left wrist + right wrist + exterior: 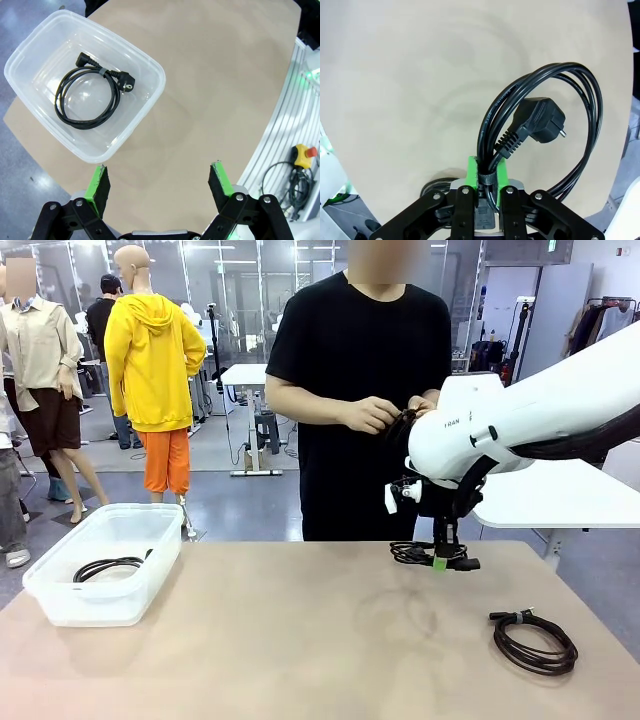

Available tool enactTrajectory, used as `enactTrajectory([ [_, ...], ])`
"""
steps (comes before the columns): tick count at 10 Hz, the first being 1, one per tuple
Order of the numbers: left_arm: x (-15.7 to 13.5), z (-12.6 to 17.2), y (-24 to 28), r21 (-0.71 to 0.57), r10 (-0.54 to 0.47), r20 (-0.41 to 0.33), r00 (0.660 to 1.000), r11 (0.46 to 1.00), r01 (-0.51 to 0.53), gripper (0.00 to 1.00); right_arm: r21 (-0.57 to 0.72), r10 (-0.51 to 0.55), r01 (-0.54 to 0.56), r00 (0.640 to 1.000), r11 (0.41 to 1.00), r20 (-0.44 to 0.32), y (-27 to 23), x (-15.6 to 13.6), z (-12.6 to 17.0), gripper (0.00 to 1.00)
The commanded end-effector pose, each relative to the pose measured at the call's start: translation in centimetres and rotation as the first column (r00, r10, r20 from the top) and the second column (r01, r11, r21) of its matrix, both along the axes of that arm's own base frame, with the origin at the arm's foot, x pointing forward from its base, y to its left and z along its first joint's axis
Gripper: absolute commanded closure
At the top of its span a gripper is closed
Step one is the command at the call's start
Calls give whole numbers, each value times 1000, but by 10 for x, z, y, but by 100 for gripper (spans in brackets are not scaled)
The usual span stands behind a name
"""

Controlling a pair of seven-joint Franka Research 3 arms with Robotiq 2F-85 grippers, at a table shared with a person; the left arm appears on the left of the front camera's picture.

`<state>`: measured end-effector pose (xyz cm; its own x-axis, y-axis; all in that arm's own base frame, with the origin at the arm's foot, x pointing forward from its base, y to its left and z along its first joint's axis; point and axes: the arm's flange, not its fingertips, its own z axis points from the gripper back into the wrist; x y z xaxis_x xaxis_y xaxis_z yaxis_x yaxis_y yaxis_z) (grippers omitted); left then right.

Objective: Organize and store the cables.
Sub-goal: Place the Power Cable into the Organizing box.

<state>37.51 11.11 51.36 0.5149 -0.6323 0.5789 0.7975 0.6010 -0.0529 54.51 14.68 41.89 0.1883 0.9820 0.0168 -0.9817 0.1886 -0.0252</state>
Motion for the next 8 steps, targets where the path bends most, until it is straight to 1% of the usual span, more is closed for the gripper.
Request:
enactTrajectory([
  [1,1,0,1,-1,-4,3,1000,1000,4,0,14,-22,22,999,1000,39,21,-22,7,100],
  [2,1,0,1,-1,-4,3,1000,1000,4,0,16,-33,32,997,999,65,38,-32,14,100],
  [4,1,0,1,-1,-4,3,1000,1000,4,0,22,-30,28,996,999,86,87,-48,22,100],
  [6,1,0,1,-1,-4,3,1000,1000,4,0,18,54,-56,992,998,114,149,-71,19,100],
  [8,1,0,1,-1,-4,3,1000,1000,4,0,22,84,-88,987,996,137,198,-87,6,100],
])
